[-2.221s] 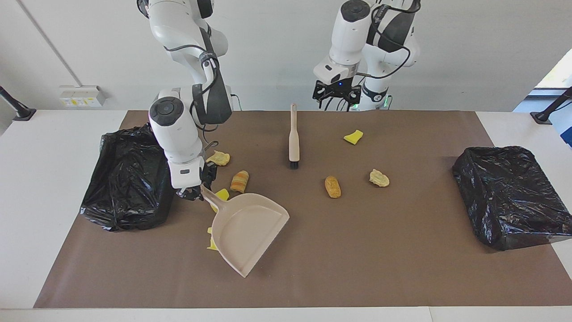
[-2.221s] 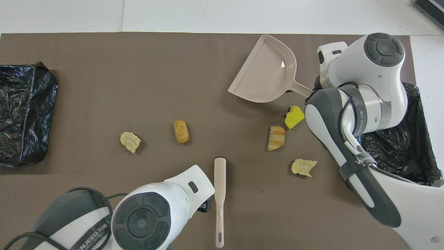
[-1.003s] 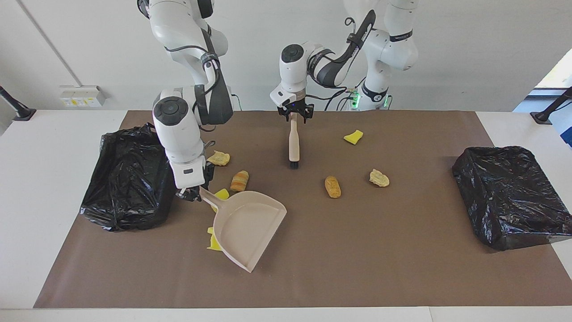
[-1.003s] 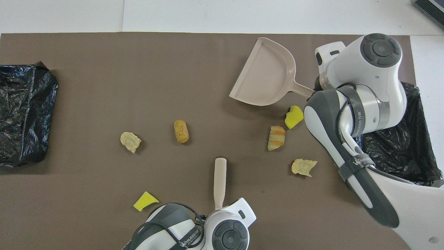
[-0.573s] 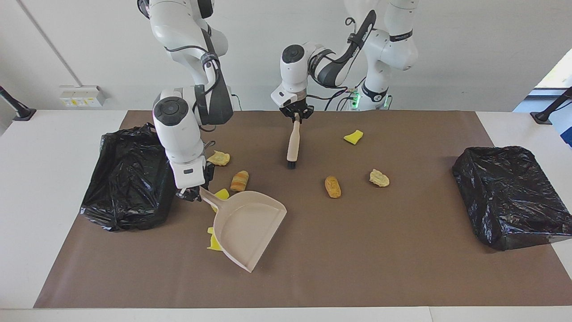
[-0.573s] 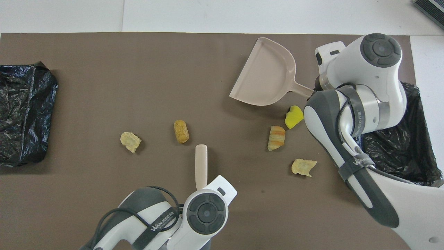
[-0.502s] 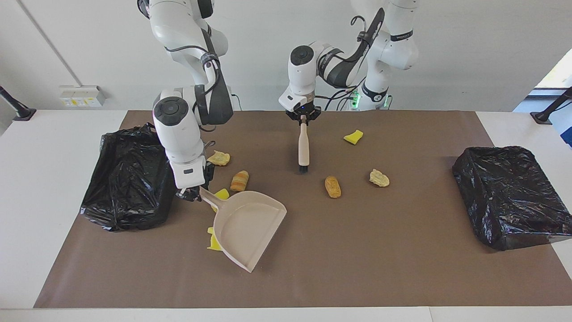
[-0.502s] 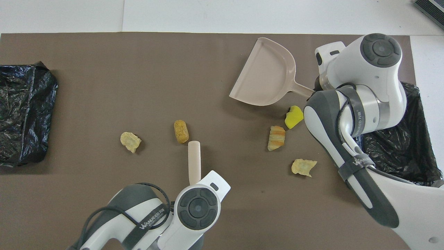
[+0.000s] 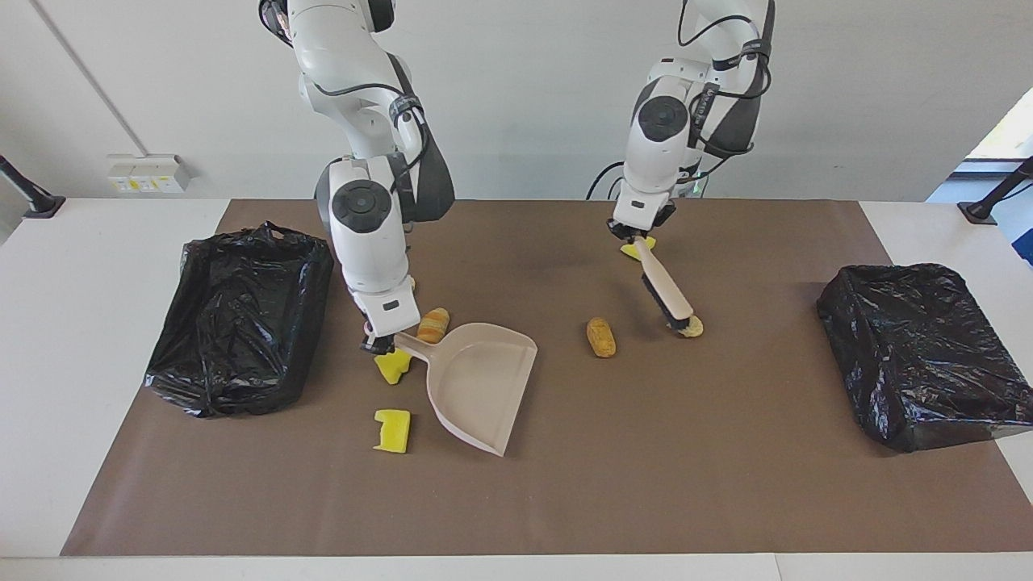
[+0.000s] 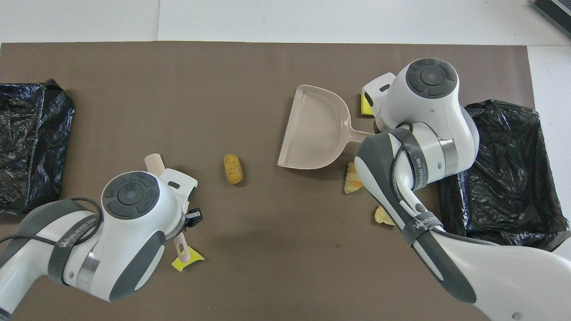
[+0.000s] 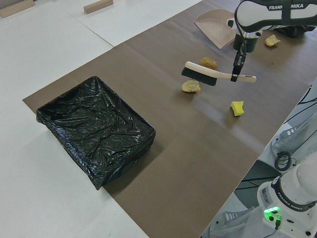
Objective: Sweep and dump trash in bin
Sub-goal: 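Lower the dustpan with the right gripper while the left gripper sweeps scraps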
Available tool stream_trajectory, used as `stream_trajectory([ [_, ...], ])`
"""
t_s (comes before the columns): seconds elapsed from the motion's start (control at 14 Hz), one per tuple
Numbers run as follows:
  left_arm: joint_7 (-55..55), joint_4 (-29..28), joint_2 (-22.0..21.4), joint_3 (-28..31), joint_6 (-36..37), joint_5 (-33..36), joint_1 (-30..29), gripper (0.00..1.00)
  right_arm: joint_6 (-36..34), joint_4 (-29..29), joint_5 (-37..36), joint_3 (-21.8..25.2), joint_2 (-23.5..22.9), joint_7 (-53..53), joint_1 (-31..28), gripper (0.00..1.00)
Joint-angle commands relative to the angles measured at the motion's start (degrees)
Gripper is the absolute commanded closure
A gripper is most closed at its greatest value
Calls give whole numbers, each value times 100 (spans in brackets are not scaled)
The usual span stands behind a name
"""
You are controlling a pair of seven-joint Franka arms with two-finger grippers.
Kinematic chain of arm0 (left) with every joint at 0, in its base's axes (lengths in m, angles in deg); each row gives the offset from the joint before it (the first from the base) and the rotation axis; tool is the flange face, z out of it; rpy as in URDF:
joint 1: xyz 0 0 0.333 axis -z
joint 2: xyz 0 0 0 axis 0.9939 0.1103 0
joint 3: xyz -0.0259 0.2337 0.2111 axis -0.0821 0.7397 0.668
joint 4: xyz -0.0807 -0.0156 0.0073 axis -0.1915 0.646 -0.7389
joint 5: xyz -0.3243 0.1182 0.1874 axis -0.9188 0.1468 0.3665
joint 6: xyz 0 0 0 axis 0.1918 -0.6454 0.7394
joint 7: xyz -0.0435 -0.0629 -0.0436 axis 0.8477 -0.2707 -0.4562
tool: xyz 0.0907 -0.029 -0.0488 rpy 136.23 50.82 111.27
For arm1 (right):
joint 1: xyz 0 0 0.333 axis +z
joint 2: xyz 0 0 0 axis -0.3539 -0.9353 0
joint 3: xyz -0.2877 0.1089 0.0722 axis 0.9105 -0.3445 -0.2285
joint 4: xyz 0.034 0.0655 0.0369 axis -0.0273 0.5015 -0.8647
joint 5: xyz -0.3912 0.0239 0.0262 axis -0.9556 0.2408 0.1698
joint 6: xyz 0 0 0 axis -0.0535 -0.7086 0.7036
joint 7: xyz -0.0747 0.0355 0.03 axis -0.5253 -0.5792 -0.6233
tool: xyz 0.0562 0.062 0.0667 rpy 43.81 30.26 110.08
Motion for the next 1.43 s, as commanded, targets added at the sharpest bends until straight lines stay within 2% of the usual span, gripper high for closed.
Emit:
stream_trajectory([
  [0.0,-41,-167,-23,-99,-358,149,-698,100,-88,105,-129,-108,97,365,173,100],
  [0.29,230,-211,38,-99,-456,193,-1341,100,79,211,-305,-117,132,1321,341,100],
  [0.5,539,-342,82,-99,-684,184,-1447,100,79,299,-340,-117,159,1341,578,100],
  [0.79,926,-325,337,-125,-719,193,-1342,100,140,395,-332,-126,176,973,631,100],
  [1.15,1023,-281,566,-143,-912,96,-631,100,228,448,-262,-126,124,234,904,100],
  [1.36,1347,-106,680,-143,-895,-394,-438,100,421,457,-235,-126,80,-143,1044,100],
])
